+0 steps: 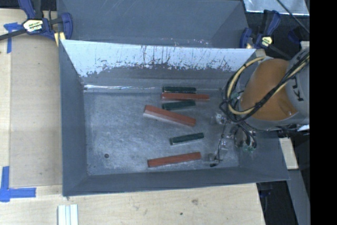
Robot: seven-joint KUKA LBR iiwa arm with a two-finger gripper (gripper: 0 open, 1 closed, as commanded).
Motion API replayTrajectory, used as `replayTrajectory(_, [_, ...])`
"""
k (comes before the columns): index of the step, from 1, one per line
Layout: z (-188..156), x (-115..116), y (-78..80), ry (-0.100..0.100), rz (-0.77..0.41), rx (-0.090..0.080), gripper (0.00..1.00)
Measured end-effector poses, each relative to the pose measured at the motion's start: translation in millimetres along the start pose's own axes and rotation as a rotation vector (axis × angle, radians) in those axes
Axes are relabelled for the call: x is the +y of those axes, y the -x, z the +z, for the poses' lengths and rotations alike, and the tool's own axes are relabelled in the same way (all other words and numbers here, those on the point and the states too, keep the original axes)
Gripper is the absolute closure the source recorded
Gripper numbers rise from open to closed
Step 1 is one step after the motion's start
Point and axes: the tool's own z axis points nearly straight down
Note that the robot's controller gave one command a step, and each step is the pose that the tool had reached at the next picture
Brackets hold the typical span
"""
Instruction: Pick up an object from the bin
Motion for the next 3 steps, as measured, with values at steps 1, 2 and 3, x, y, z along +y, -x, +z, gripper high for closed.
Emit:
replayTrajectory(1, [-0.6, 65.9, 16.2, 0.002, -0.174, -0.006, 0.00])
replayTrajectory(2, [-0.6, 85.4, 82.4, -0.005, -0.166, 0.015, 0.00])
replayTrajectory(3, [-0.8, 112.4, 36.8, -0.002, -0.233, -0.001, 0.00])
